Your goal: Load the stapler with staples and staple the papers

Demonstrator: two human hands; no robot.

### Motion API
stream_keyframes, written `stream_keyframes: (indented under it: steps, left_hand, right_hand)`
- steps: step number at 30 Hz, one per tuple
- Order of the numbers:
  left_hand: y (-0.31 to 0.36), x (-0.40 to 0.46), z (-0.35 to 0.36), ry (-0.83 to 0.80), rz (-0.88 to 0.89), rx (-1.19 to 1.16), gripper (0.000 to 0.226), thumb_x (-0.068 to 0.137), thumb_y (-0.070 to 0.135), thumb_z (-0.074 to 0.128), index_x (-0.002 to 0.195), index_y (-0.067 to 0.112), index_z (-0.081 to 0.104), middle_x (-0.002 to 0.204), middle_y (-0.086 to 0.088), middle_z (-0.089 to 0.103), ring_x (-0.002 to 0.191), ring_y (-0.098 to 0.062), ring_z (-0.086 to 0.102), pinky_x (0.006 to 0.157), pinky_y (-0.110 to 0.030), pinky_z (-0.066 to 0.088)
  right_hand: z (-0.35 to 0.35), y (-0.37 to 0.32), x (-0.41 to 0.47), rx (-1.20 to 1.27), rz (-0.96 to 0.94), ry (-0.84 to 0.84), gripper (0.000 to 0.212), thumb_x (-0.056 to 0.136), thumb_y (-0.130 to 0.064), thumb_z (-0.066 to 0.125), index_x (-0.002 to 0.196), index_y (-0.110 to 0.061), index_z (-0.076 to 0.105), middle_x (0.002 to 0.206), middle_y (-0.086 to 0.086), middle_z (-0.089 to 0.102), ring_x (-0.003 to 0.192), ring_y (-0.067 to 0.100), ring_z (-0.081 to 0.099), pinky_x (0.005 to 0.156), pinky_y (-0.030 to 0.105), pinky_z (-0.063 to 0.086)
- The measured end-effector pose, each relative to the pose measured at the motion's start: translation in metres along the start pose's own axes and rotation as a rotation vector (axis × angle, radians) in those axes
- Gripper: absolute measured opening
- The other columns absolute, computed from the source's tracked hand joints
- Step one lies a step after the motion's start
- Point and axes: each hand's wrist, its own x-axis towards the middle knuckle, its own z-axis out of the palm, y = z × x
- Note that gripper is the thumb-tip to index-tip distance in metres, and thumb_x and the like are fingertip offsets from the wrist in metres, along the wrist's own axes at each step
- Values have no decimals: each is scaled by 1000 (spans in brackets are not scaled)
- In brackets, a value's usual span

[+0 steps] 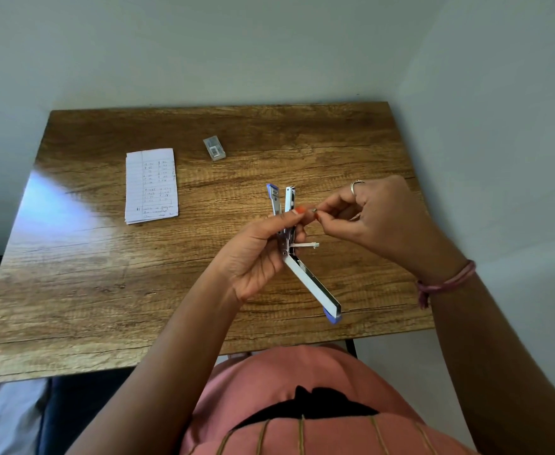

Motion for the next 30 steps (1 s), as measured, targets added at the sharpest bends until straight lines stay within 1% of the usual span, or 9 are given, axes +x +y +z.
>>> stream_keyframes:
  steps: [4,7,11,13,15,18,20,24,30]
  left_hand:
    - [0,3,-2,3,-1,17,33,76,11,64,106,-1,66,84,-5,70,64,-8,59,61,-19,55]
    - [1,4,-4,-5,-4,11,33,75,12,65,105,-1,66,84,-6,70,65,-8,59,62,-20,55]
    - [1,6,-7,-79,-20,-61,25,77,19,68,96,2,69,87,-6,66,64,-9,62,62,-20,56]
    - [1,6,-7,-146,-49,-136,30,74,25,71,94,3,70,90,-5,61,69,-8,60,60,-19,55]
    - [1,5,-7,-191,-94,-238,35,74,27,71,98,2,68,93,-6,55,76,-8,56,60,-18,55]
    - [0,2,-7,-285,-189,-501,43,76,13,76,113,1,57,96,-14,58,80,-15,61,64,-22,58]
    - [2,0,-5,-302,-215,-574,40,76,7,75,112,1,58,96,-17,59,78,-18,62,64,-24,59]
    - [6,-3,-3,-263,-229,-599,27,81,6,67,106,2,59,93,-18,60,75,-21,62,61,-27,59]
    - [5,-5,-6,-230,-163,-502,33,71,2,77,101,-2,65,96,-16,61,78,-16,60,62,-26,58]
  right_hand:
    - [2,2,2,-6,4,3,5,78,-13,72,82,-11,76,69,-4,72,78,0,64,61,5,49]
    - [1,5,2,101,59,-11,6,78,-12,73,83,-13,75,71,-7,71,71,2,67,58,6,47]
    - [1,8,2,329,138,6,7,78,-11,75,84,-15,75,73,-7,73,65,10,70,61,21,56]
    - [1,7,1,420,165,18,8,79,-12,75,86,-14,76,72,-4,74,67,12,71,63,25,57]
    - [1,4,0,463,168,42,8,80,-14,74,87,-15,76,74,-3,74,70,15,72,64,30,59]
    - [4,-4,2,418,137,80,8,80,-17,75,88,-16,76,77,-4,74,71,12,71,66,32,59]
    - [8,-9,5,379,117,97,7,79,-18,75,87,-17,76,78,-7,74,71,8,70,66,28,58]
    - [12,-14,8,256,77,132,7,79,-20,74,86,-21,76,80,-10,73,72,2,68,67,22,56]
    - [13,-18,11,97,11,132,9,80,-23,72,85,-17,77,80,-7,74,71,6,68,66,31,57]
